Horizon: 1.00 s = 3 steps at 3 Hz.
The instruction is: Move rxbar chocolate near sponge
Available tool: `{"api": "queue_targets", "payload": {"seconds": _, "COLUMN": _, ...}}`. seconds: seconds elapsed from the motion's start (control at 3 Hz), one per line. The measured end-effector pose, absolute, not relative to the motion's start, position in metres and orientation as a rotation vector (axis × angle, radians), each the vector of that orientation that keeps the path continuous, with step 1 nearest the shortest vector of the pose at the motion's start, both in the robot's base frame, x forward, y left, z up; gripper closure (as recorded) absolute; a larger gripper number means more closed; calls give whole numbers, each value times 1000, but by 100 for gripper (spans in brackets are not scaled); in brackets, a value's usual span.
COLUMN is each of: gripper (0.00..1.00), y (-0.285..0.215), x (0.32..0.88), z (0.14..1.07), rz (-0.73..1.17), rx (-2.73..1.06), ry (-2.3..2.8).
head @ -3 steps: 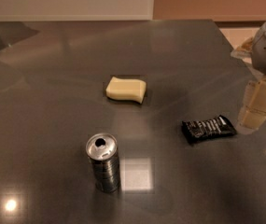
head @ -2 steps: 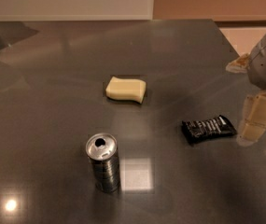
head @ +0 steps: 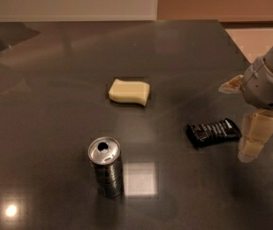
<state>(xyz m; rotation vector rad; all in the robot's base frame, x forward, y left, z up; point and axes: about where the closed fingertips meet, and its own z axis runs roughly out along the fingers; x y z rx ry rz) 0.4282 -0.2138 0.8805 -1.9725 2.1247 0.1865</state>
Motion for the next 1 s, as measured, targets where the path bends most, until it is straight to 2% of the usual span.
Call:
{"api": "queue_targets", "payload": {"seconds": 0.67, "gripper": 0, "y": -199, "x": 434, "z": 848, "rz": 308, "rx": -2041, "ry": 2080}}
{"api": "queue_targets", "payload": {"seconds": 1.0, "gripper": 18, "y": -194, "x": 435, "z": 838, "rz": 326, "rx": -2059, "ry": 2071}}
